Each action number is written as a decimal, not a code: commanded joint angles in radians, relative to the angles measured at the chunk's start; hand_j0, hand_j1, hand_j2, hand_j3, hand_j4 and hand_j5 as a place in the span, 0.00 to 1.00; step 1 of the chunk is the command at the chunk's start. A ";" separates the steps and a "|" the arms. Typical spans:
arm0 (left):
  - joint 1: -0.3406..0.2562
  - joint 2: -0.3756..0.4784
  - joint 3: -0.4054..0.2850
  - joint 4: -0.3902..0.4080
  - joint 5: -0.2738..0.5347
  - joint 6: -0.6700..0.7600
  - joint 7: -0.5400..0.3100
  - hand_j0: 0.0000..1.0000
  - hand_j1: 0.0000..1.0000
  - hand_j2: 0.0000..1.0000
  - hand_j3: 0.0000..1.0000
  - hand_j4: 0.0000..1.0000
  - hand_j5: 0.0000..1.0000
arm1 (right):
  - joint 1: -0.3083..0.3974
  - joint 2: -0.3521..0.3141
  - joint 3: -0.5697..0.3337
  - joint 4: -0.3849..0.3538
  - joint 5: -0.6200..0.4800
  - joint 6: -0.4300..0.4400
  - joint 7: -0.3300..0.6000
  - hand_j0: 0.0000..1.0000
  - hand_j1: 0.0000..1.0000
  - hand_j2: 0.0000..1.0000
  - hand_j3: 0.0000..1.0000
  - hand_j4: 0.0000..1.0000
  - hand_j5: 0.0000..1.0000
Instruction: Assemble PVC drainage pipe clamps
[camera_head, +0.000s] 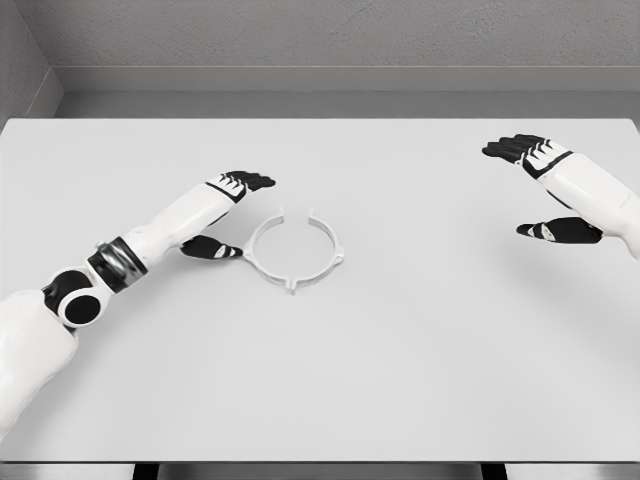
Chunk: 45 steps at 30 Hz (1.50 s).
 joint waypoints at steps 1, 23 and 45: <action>0.000 -0.002 0.001 -0.003 0.006 0.000 0.000 1.00 1.00 1.00 1.00 1.00 1.00 | 0.000 -0.001 0.000 -0.001 -0.007 0.002 -0.001 1.00 1.00 1.00 1.00 1.00 1.00; 0.000 -0.036 0.001 -0.008 0.006 0.000 0.000 1.00 1.00 1.00 1.00 1.00 1.00 | -0.002 -0.001 0.000 0.003 -0.007 0.002 -0.001 1.00 1.00 1.00 1.00 1.00 1.00; -0.009 0.170 0.136 0.023 0.019 0.000 0.000 1.00 1.00 1.00 1.00 1.00 1.00 | -0.003 -0.001 0.000 0.003 -0.007 0.002 -0.001 1.00 1.00 1.00 1.00 1.00 1.00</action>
